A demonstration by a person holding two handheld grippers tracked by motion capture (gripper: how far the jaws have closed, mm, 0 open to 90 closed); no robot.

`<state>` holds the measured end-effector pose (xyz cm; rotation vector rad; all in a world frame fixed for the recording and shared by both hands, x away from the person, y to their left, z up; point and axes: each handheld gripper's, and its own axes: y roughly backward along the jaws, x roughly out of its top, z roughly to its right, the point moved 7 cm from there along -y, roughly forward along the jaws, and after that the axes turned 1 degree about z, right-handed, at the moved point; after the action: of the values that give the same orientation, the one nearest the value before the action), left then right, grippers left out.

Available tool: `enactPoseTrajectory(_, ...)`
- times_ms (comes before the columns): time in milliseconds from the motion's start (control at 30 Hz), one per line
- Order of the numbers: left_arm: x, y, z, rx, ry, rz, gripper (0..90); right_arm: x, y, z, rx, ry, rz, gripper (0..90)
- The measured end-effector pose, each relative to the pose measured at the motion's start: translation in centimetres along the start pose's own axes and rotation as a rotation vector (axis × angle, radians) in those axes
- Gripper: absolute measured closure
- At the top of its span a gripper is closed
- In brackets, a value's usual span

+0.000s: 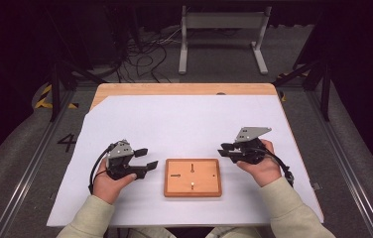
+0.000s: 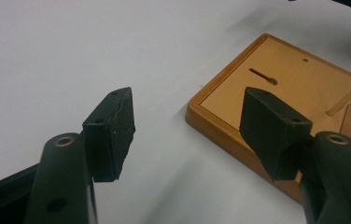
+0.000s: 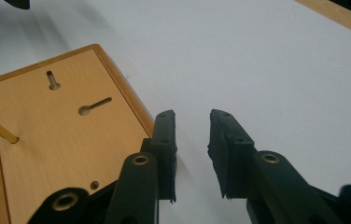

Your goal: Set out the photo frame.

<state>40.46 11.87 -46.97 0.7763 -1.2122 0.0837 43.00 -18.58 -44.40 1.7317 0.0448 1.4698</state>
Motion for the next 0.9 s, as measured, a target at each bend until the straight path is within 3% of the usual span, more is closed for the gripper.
enactPoseTrajectory(67, 0.3, 0.0, 0.5, -0.009, -0.006, 0.009, 35.4, -0.1, 0.5, -0.1, -0.004, -0.004, 0.02, 70.1)
enactPoseTrajectory(133, 0.8, -0.1, 1.3, -0.044, -0.001, 0.025, 34.7, -0.2, 1.0, -0.1, -0.005, -0.01, 0.036, 69.4)
enactPoseTrajectory(533, 1.5, -1.3, 5.2, -0.13, -0.071, -0.003, 38.6, -1.1, 3.0, 0.3, -0.021, -0.049, 0.089, 68.0)
enactPoseTrajectory(667, 1.6, -1.9, 6.2, -0.166, -0.066, 0.001, 38.6, -1.2, 3.2, 0.4, -0.014, -0.061, 0.096, 69.3)
enactPoseTrajectory(900, 1.6, -3.1, 8.1, -0.223, -0.109, -0.017, 39.9, -1.4, 3.3, 0.2, 0.011, -0.094, 0.112, 70.6)
